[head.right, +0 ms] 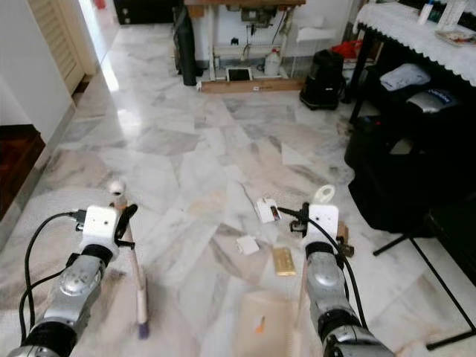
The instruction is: Sweep floor
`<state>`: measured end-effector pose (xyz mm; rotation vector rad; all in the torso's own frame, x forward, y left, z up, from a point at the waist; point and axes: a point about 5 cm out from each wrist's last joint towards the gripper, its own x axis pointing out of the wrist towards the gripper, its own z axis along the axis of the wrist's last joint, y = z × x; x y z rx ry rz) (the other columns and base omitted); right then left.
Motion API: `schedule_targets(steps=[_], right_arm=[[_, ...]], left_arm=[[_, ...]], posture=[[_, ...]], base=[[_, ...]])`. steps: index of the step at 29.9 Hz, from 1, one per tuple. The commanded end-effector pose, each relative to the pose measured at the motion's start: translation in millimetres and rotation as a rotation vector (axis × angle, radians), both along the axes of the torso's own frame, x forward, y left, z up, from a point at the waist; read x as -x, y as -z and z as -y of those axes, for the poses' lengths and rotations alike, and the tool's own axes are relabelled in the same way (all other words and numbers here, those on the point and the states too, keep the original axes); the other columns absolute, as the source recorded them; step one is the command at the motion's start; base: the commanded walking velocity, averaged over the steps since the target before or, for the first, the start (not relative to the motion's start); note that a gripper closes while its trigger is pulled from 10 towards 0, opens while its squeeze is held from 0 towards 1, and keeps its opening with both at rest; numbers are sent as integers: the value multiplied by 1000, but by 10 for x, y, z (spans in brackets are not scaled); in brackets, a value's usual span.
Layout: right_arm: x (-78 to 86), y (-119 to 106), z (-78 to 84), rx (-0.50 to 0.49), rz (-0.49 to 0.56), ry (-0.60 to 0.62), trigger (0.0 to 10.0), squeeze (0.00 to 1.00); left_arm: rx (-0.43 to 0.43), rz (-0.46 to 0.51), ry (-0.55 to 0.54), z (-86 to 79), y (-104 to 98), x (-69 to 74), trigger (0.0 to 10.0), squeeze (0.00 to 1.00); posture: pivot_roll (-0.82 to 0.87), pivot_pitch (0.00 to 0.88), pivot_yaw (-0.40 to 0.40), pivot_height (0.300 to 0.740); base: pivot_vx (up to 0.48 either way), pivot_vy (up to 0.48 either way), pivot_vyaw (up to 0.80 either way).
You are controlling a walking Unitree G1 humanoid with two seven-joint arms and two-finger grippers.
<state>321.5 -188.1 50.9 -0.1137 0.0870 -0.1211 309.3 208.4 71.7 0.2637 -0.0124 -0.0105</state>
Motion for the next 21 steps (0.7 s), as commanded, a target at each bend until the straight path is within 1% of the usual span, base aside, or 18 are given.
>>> schedule_targets(steps=[1,16,21], right_arm=[[-37,-75,22,0,35,7,10000,0],[-28,-72,55,-4,35,7,10000,0],[-39,-82,46,-6,36,5,10000,0]], left_arm=[[-8,23,14,38,-53,-33,10000,0],[2,19,13,64,-37,-26,10000,0],[27,24,0,42,-34,-13,10000,0]], posture=[[67,0,-4,740],[65,0,-13,740],[66,0,-16,740]], base=[[0,-281,0],[0,-283,0],[0,0,0]])
